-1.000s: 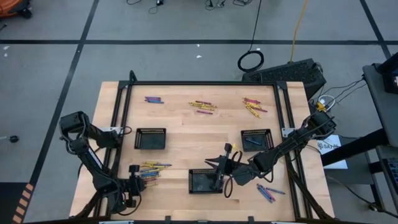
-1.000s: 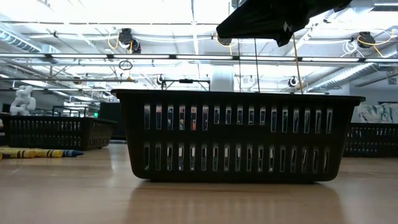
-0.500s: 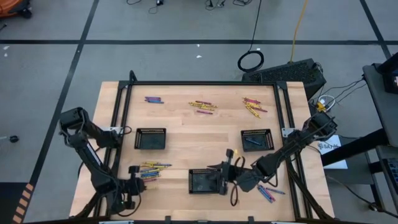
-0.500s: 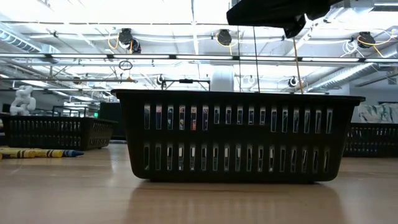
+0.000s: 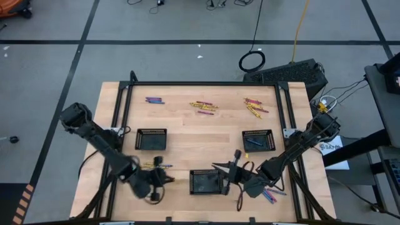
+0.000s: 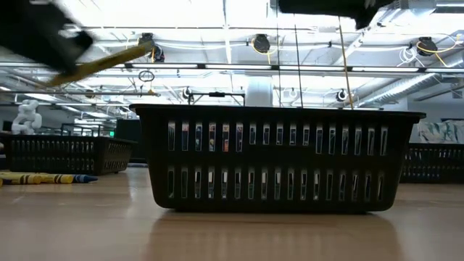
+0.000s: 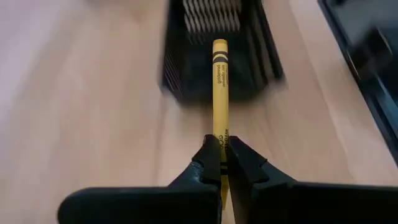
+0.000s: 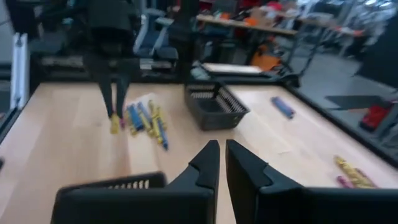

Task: Sort crayons
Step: Put the yellow crayon into the bottom black bin, then put the blue crayon into the left black bin

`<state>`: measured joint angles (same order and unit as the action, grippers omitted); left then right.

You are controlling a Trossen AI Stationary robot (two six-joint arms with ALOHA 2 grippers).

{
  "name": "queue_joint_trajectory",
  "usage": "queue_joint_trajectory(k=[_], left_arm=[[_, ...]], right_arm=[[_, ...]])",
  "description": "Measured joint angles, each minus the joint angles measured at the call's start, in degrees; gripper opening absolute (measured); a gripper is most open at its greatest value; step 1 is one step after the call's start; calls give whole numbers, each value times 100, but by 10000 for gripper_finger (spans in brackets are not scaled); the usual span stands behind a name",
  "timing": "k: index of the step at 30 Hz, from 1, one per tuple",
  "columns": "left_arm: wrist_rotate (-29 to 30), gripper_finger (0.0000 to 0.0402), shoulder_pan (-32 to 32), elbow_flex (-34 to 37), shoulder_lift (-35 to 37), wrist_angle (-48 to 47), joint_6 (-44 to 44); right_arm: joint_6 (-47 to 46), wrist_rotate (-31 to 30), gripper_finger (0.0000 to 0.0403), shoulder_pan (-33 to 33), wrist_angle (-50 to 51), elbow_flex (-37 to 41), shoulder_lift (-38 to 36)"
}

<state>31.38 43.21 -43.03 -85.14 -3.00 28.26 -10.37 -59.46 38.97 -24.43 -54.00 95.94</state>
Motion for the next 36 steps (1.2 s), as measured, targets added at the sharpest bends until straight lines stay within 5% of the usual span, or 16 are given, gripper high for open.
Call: queue_joint_trajectory(k=[10, 21, 36], left_arm=[[-2242, 2, -1558, -125, -566, 1818, -1268], [-2456, 6, -1724, -1459, -1911, 1350, -1852], [-2518, 139, -1920, -1735, -1778, 223, -1828]], right_arm=[[234, -402, 13, 483, -112, 0, -251], [251, -511, 13, 493, -104, 0, -266], [144, -502, 13, 502, -56, 0, -264]])
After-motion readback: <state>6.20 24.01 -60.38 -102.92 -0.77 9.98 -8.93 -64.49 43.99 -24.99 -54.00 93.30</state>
